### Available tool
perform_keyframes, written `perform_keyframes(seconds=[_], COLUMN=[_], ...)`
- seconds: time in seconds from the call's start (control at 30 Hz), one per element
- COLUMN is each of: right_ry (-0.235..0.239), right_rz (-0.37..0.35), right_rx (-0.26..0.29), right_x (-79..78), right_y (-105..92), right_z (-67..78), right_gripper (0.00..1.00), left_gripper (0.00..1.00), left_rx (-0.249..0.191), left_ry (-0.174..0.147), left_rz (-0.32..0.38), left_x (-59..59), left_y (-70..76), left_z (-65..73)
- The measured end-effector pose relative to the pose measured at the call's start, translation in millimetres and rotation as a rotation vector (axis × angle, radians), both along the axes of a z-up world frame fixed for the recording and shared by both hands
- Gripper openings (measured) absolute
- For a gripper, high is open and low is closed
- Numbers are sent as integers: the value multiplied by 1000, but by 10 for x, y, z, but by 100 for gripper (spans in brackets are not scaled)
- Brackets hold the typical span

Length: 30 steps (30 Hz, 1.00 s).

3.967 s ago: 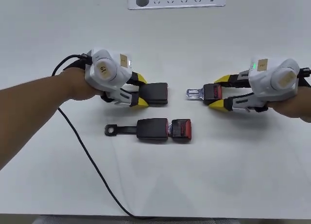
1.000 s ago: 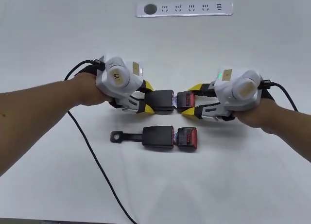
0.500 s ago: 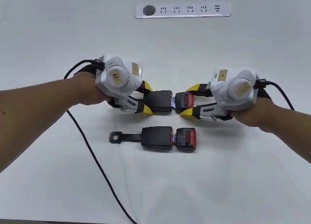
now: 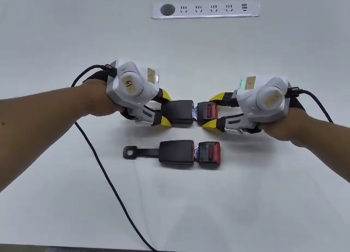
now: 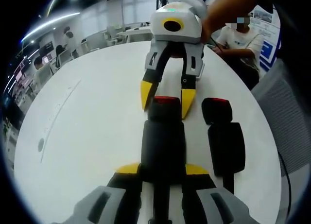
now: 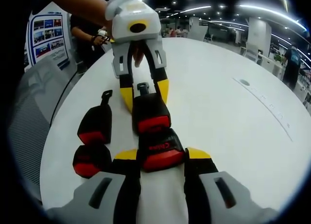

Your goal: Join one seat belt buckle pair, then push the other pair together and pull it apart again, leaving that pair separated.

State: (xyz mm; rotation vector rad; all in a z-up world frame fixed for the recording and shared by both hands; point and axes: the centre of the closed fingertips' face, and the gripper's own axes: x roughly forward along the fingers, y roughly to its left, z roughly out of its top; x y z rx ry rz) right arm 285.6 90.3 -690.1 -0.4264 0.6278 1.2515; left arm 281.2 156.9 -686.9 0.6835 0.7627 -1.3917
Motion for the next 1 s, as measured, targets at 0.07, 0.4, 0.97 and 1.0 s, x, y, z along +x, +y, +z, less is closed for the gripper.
perform_keyframes(seconds=[0.07,0.4,0.97,1.0], right_ry=[-1,-3,-7,-9], right_rz=[2,6,6,6], right_rx=[-2,-7,-5,-6], right_x=[2,-2,4,-4], right_y=[0,-4,-67,-95], right_z=[0,7,-11,-14], right_gripper=[33,33,33,33], left_gripper=[32,32,32,32], left_rx=[-1,3,4,4], left_ry=[-1,0,0,-1], left_rz=[-1,-1,11,13], left_x=[-4,10,11,9], left_y=[-3,10,35,45], left_z=[5,-6,-10,-7])
